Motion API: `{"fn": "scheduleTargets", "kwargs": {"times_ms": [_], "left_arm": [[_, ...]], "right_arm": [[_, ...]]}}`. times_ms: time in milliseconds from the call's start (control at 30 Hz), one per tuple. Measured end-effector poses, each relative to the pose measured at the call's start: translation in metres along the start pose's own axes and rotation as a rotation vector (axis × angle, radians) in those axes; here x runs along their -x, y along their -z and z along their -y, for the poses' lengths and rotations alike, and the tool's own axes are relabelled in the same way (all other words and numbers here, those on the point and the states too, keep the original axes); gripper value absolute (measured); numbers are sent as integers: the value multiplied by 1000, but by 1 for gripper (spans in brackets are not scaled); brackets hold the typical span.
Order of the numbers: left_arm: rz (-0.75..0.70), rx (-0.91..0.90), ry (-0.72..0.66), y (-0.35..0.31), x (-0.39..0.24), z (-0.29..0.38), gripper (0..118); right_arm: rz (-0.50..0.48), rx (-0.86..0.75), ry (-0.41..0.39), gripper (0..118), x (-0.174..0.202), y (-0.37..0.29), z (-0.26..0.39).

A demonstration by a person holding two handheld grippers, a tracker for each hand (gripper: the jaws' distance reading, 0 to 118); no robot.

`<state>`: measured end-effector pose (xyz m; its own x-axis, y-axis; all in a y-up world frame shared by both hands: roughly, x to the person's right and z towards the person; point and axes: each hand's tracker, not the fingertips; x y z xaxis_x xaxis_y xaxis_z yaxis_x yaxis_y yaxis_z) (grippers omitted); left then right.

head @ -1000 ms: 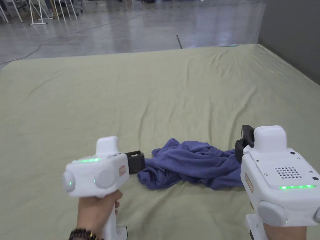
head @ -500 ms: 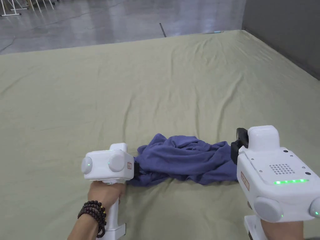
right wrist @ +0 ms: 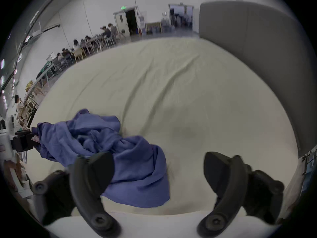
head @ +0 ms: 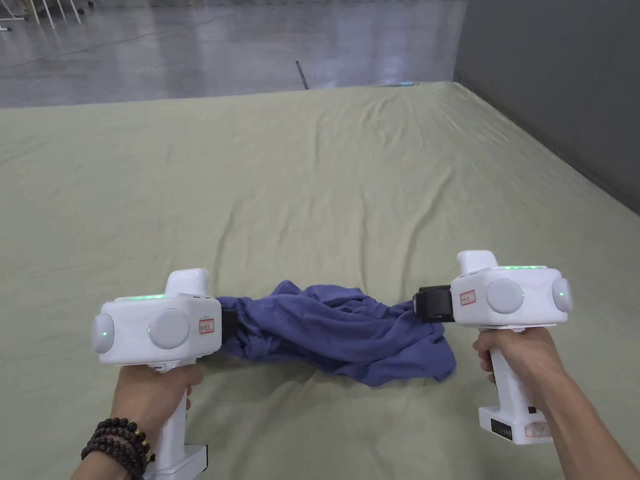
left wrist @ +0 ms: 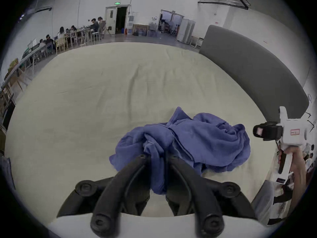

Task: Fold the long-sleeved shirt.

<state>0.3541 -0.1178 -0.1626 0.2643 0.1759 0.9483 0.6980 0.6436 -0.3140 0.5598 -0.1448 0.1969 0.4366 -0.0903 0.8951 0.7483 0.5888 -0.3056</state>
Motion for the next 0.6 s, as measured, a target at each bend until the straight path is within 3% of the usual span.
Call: {"fn": "scheduleTargets", "kwargs": {"times_ms": [167,200,233,267,367,600], "left_arm": [[-12,19,16,16,5,-1,12],[-10,25,17,17,6,-1,11],[-14,24,15,18,7,-1,12],[-14,25,13,19,9,-1,12],[-10,26,10,20,15,-1,12],[-1,-58,-23,-3,26,-11,11]], "right_arm": [[-30,164,-36,93,12,27,-3],[-42,193,-57,81,18,32,-3],[-65,215,-90,40,27,38,1],[-62,248,-108,7,34,47,5],[-24,246,-111,7,39,54,8],[-121,22,29,7,20,-2,-15]]}}
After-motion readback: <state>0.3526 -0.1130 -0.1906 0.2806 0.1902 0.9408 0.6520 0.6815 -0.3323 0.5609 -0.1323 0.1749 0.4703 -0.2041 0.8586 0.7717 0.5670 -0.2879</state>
